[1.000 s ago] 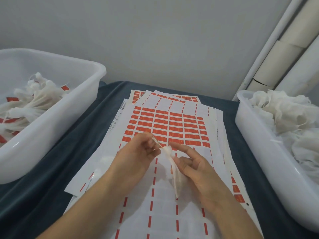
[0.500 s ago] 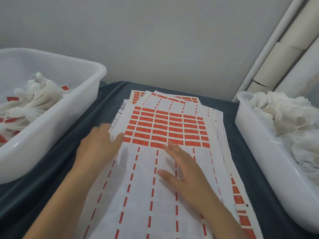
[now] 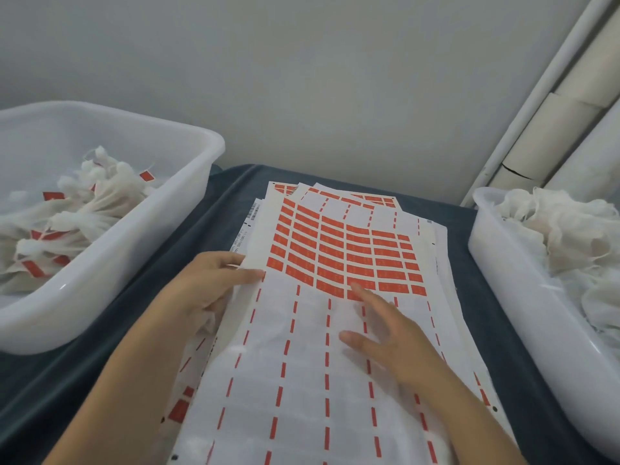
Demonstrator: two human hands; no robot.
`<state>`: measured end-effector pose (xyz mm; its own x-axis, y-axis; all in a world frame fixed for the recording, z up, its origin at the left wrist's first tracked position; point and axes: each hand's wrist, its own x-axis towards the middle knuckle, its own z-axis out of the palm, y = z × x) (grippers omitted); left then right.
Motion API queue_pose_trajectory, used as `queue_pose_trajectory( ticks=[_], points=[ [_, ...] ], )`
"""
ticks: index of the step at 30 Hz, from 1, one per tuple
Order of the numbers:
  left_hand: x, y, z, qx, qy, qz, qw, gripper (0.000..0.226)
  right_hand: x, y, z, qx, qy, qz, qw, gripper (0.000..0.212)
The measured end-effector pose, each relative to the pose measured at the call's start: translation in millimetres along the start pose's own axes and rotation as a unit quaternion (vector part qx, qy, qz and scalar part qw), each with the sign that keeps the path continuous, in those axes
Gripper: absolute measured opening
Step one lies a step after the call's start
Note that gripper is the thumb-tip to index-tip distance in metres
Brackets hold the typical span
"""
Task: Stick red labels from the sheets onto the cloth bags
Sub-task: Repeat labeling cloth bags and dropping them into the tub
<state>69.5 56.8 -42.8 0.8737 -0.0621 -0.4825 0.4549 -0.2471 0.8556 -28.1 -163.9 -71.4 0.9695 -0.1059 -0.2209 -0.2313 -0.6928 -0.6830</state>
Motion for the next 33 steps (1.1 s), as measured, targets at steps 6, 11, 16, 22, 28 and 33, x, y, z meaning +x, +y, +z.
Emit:
queue_pose_trajectory(
  ticks=[6,11,16,22,28,33],
  points=[
    [0.5,-1.9,1.5,-0.062,-0.134,-0.017,0.989,0.009,11.9,-25.2,-19.1,-0.008,0.094,-0.08,0.992,0.033],
    [-4.1,-6.8,12.0,-0.047,-0.142,0.075,0.986,0.004,31.8,-57.7,25.3,-0.003,0.141,-0.185,0.973,0.038],
    [-6.7,-11.2,19.1,-0.011,-0.107,0.165,0.98,0.011,37.2,-44.3,42.5,0.065,0.223,-0.191,0.954,0.02],
    [-7.5,-15.0,25.9,0.107,-0.052,0.306,0.945,0.008,36.3,-39.3,37.5,0.058,0.257,-0.226,0.938,0.029],
    [-9.5,-16.5,27.4,0.197,0.002,0.398,0.896,0.009,34.7,-37.3,27.9,0.012,0.252,-0.27,0.929,0.041],
    [-8.1,-17.7,27.0,0.182,0.001,0.391,0.902,0.007,34.0,-36.6,24.4,0.024,0.224,-0.279,0.933,0.04]
  ],
)
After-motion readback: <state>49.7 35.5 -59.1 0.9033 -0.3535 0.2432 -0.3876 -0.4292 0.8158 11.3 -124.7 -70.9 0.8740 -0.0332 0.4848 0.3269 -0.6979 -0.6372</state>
